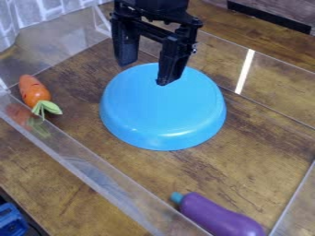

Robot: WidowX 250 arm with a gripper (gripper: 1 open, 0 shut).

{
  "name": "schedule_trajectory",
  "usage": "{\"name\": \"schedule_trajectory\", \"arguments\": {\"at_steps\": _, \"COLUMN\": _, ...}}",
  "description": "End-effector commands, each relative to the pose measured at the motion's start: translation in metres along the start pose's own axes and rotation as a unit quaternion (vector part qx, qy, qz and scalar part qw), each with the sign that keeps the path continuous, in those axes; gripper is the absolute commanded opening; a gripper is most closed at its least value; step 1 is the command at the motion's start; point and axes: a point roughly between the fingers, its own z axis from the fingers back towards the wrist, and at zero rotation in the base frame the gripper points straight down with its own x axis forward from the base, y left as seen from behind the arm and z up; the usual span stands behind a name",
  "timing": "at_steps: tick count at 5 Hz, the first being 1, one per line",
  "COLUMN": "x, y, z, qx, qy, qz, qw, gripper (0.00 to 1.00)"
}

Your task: Put the carrot on the blue tray

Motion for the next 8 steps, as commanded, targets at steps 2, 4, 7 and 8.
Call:
{"name": "schedule_trajectory", "arguments": {"at_steps": 2, "x": 0.002, "y": 0.014, "z": -0.004, "qx": -0.001, "qy": 0.011, "qz": -0.004, "qw": 0.9999, "gripper": 1.00}}
{"name": "schedule_trajectory", "arguments": {"at_steps": 4, "x": -0.018, "y": 0.031, "z": -0.018, "qx": -0.007, "qy": 0.006, "qz": 0.026, "qw": 0.9996, "gripper": 1.00}}
{"name": "schedule_trajectory", "arguments": {"at_steps": 7, "x": -0.031, "y": 0.134, "z": -0.012, "qx": -0.011, "qy": -0.022, "qz": 0.105, "qw": 0.9941, "gripper": 1.00}}
{"name": "schedule_trajectory", "arguments": {"at_steps": 8, "x": -0.032, "y": 0.124, "z": -0.016, "qx": -0.013, "qy": -0.019, "qz": 0.110, "qw": 0.9937, "gripper": 1.00}}
